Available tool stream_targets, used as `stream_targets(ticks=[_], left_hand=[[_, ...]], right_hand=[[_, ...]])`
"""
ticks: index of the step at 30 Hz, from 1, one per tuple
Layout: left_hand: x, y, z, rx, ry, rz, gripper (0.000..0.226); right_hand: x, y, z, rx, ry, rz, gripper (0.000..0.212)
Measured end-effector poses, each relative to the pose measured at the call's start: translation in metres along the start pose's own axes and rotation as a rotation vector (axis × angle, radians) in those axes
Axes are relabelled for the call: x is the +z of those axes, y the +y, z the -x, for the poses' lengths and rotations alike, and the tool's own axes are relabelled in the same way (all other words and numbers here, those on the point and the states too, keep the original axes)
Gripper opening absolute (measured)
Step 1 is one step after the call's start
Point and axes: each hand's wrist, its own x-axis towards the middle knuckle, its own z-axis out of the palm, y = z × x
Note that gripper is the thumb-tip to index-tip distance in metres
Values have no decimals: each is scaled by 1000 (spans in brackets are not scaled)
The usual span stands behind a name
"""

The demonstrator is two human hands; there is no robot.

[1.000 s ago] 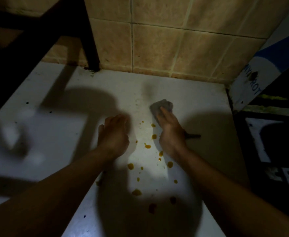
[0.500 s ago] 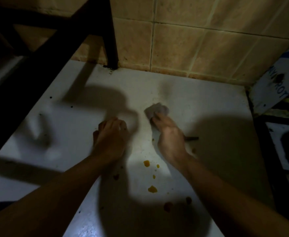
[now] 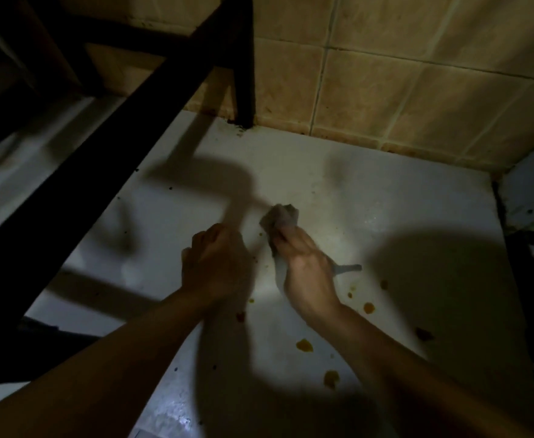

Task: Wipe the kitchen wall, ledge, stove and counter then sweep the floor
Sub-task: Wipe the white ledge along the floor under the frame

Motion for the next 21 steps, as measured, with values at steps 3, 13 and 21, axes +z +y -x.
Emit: stream_targets(ticks=[3,13,21], left_hand=[[-6,-5,7,-17,-27,4,18],[-18,-7,22,-66,19,37,27],[-29,-20,32,-148,-48,66,27]], right_hand=[[0,0,4,-81,-36,-41,48],[25,-39,-15,-57,-229,-112,40],[15,4,-50,90,-104,38,52]])
